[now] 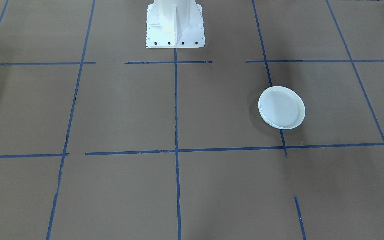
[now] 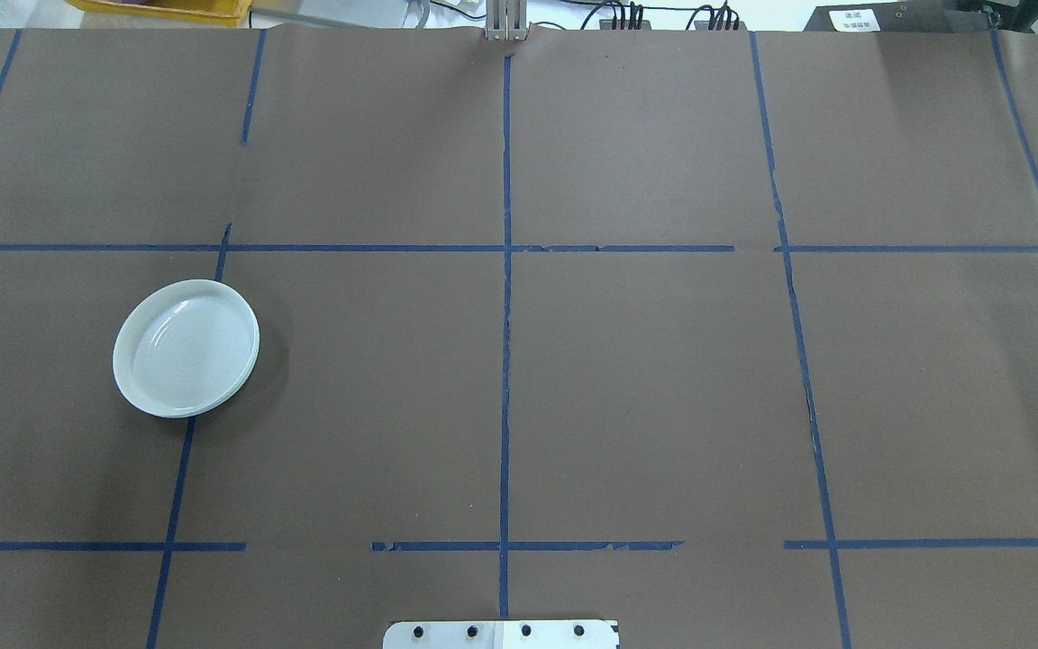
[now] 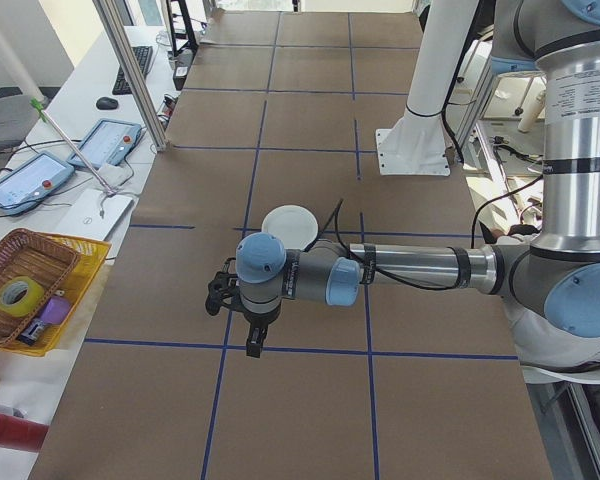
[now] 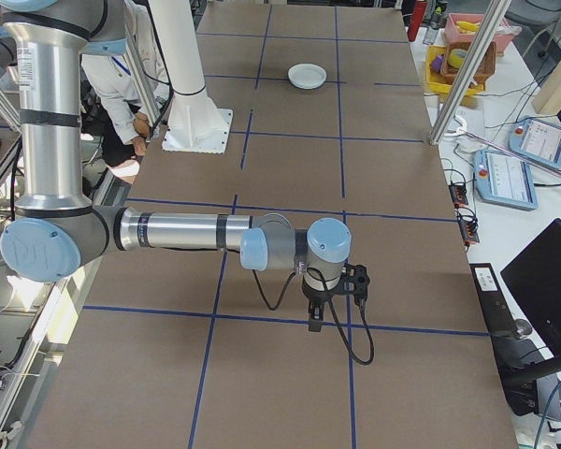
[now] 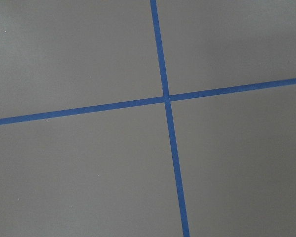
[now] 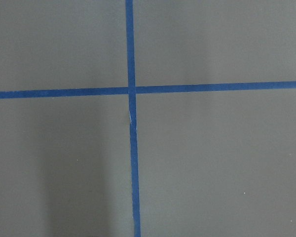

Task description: Stack plate in center

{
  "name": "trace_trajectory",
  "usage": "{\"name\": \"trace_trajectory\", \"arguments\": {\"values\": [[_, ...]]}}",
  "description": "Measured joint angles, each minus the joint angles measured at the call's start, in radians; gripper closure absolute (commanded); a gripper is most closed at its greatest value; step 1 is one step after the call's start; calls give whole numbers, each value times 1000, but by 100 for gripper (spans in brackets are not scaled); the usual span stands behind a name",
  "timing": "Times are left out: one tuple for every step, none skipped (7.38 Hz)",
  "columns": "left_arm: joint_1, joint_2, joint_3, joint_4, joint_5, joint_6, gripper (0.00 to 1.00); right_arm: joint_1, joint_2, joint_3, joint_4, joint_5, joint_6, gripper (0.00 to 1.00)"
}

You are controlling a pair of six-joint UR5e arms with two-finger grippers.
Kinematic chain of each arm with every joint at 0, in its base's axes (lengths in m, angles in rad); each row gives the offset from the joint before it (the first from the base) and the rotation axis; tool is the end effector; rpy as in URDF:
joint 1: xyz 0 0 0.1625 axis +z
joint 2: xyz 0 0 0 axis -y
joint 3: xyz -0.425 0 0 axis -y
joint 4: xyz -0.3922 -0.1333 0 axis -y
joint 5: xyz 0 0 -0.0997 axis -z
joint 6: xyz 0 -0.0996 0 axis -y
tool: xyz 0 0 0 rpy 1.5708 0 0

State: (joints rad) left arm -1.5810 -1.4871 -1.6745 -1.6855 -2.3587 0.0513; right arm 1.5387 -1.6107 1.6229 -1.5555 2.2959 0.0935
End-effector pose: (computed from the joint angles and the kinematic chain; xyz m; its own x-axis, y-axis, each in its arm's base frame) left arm -0.0674 -0.4642 0.6344 0.7059 0.1387 -0.6946 -0.0261 0.9851 0.1701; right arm 0.0519 -0.4788 0.6542 0.7472 0.0512 0.6626 -0.0378 0.9987 -0.0345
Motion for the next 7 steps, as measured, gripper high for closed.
{"name": "trace_trajectory", "arguments": {"values": [[0,0,2,1,0,-1,0,0,0,0,0,-1,0,0],[0,0,5,1,0,-2,0,0,0,0,0,-1,0,0],[1,1,6,1,0,-2,0,0,0,0,0,-1,0,0],[1,0,8,1,0,-2,0,0,0,0,0,0,0,0],[1,0,9,1,1,-2,0,0,0,0,0,0,-1,0],[1,0,11,1,2,-2,0,0,0,0,0,0,0,0],[1,0,11,1,2,-2,0,0,0,0,0,0,0,0]]}}
